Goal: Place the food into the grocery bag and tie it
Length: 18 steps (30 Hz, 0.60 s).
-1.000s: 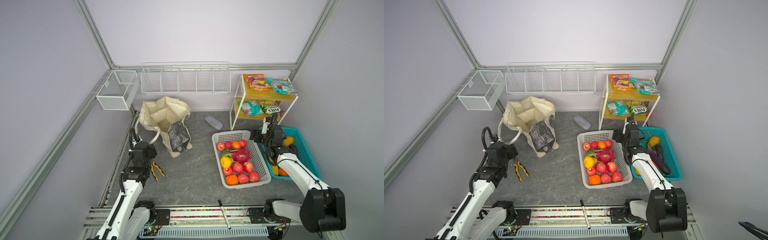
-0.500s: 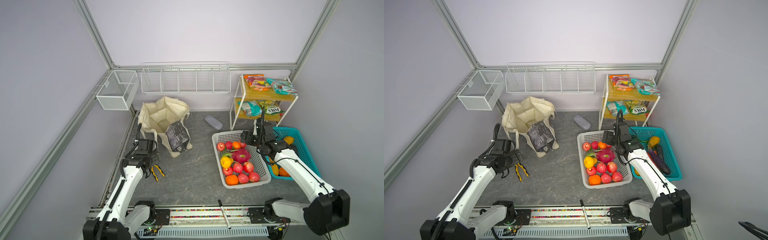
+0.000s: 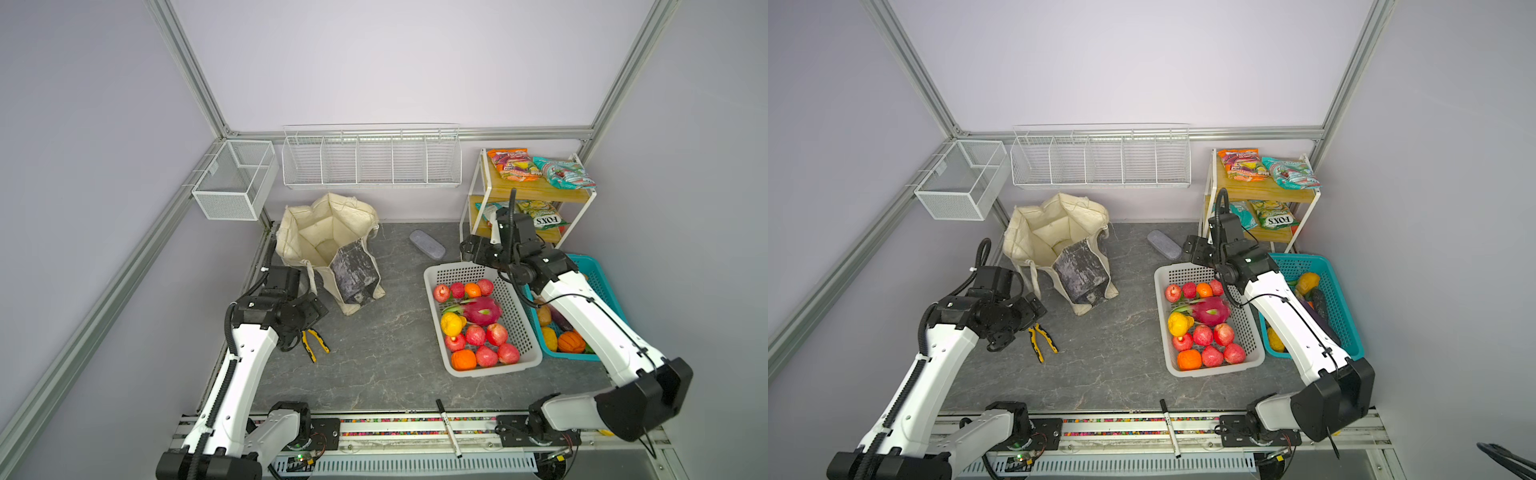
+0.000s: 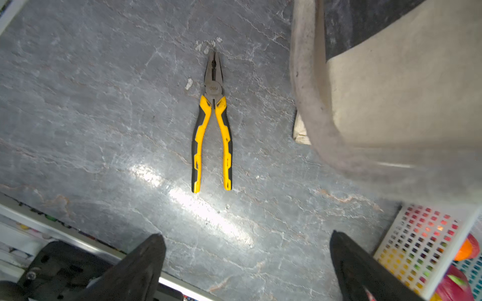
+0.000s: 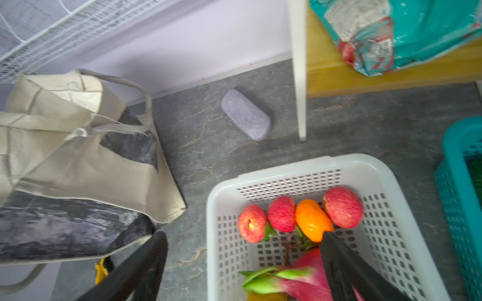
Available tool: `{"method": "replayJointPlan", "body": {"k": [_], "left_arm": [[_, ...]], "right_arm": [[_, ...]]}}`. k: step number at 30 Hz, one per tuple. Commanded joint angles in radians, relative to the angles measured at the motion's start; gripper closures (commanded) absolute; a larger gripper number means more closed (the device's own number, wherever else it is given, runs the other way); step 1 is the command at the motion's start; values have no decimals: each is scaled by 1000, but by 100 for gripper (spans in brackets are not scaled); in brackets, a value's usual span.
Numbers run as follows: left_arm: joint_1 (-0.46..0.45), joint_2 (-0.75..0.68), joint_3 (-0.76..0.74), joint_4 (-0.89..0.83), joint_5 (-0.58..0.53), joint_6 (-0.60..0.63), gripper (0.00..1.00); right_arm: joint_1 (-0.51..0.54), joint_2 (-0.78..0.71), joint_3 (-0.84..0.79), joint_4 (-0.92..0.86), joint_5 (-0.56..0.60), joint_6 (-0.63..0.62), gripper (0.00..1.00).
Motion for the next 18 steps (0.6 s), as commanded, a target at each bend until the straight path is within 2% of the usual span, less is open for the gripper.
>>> {"method": "replayJointPlan", "body": {"k": [1, 8, 11, 14, 16, 18], "left_arm": [[-5, -21, 35, -137, 49, -73, 1], [-4, -44, 231, -173, 19, -105, 0], [-4, -10, 331, -171, -7, -109, 3], [-1, 19, 407, -139, -72, -117, 3], [21, 43, 441, -90, -94, -117, 3], [75, 82, 454, -44, -54, -113, 3]], "right_arm": [[47, 85, 117, -88, -83, 72, 6], [143, 260, 338, -103, -172, 144, 5], [175, 336, 426, -113, -207, 184, 4], [206, 405, 512, -108, -230, 203, 4], [223, 453, 571, -113, -237, 209, 3], [231, 497, 626, -117, -247, 214, 3]]}}
